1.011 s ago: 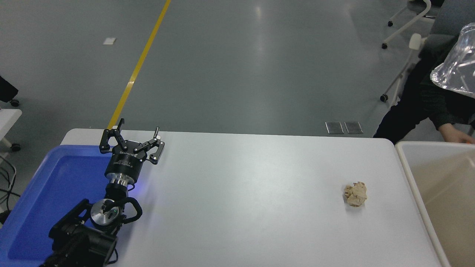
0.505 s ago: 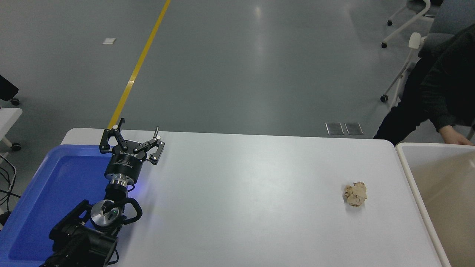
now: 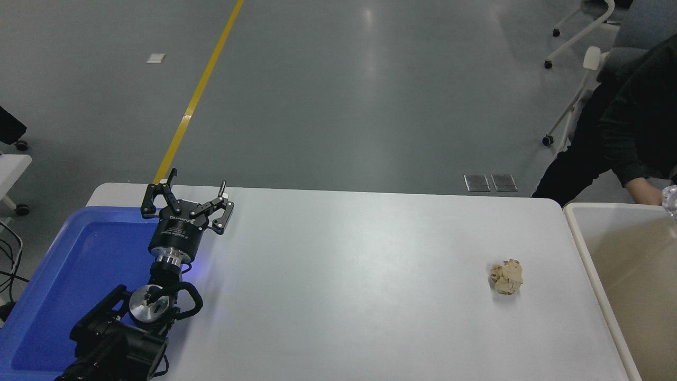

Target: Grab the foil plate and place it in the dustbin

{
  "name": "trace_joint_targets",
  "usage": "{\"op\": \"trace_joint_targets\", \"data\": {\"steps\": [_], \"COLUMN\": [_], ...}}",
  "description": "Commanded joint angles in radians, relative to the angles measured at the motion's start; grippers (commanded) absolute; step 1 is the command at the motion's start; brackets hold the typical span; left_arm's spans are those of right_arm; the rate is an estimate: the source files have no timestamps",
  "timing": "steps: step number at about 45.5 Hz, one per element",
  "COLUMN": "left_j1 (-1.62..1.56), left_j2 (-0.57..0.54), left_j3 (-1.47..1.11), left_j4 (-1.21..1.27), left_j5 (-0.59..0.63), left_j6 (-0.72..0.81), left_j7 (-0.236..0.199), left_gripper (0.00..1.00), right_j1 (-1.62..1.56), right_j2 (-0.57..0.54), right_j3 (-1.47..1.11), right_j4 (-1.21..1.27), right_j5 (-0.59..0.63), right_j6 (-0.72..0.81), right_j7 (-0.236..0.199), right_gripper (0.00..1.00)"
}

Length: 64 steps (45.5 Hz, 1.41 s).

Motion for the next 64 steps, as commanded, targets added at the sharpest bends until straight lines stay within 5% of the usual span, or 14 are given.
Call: {"op": "trace_joint_targets", "data": {"steps": [1, 17, 19, 21, 26, 44, 64], "left_j1": [0.000, 0.000, 0.000, 0.000, 0.000, 0.000, 0.000], "left_j2": [0.000, 0.000, 0.000, 0.000, 0.000, 0.000, 0.000], "left_j3": [0.000, 0.000, 0.000, 0.000, 0.000, 0.000, 0.000], "left_j4": [0.001, 0.001, 0.001, -0.001, -0.001, -0.001, -0.001], "left_j5": [0.000, -0.002, -0.002, -0.002, -0.002, 0.000, 0.000], "left_j6": [0.000, 0.000, 0.000, 0.000, 0.000, 0.000, 0.000], "left_j7": [0.000, 0.000, 0.000, 0.000, 0.000, 0.000, 0.000], "left_gripper": [0.99, 0.99, 0.99, 0.99, 0.99, 0.99, 0.99], "right_j1": [-0.072, -0.086, -0.086, -0.085, -0.080, -0.023, 0.288], "right_j2": [0.110, 0.120, 0.119, 0.116, 0.105, 0.030, -0.238], "right_j3": [0.077, 0.072, 0.072, 0.074, 0.074, 0.053, -0.214], "right_j4": [-0.050, -0.056, -0.059, -0.061, -0.062, -0.059, 0.089], "right_j5": [0.002, 0.001, 0.001, 0.002, 0.002, -0.016, -0.034], "right_j6": [-0.009, -0.009, -0.007, -0.007, -0.001, 0.016, 0.260], "right_j7": [0.003, 0.008, 0.008, 0.008, 0.008, 0.006, 0.008], "right_gripper": [0.00, 0.00, 0.18, 0.55, 1.00, 1.00, 1.00]}}
